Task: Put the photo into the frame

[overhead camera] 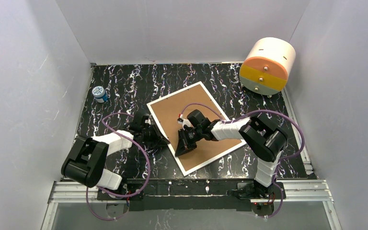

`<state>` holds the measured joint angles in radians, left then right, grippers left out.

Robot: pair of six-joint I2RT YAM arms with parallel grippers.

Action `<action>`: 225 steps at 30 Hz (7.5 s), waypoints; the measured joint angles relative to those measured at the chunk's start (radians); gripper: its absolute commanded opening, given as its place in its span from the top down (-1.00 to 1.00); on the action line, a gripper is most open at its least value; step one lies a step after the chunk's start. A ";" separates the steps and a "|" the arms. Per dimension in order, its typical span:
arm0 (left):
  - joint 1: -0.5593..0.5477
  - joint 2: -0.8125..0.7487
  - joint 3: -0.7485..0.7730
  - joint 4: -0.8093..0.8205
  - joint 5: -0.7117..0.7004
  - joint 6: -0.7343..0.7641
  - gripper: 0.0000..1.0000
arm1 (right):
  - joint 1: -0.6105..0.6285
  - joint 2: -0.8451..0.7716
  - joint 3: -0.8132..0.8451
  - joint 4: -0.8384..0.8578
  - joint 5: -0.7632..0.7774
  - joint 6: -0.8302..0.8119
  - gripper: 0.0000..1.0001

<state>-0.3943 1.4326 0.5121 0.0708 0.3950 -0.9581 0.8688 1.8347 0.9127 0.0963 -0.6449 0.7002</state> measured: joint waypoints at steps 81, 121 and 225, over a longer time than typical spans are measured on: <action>-0.027 0.167 0.315 -0.317 -0.109 0.121 -0.14 | -0.612 -0.420 -0.048 -0.437 0.636 -0.077 -0.86; 0.053 0.589 0.902 -0.452 -0.233 0.406 -0.17 | -0.338 -0.463 -0.257 -0.483 0.291 -0.022 -0.76; 0.148 -0.356 -0.171 -0.174 -0.152 -0.048 0.59 | -0.005 0.426 0.685 -0.514 -0.125 -0.180 0.55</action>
<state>-0.2466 1.0763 0.3412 -0.1036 0.2432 -1.0058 0.8642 2.2604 1.5974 -0.4175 -0.7700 0.5201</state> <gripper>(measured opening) 0.210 0.220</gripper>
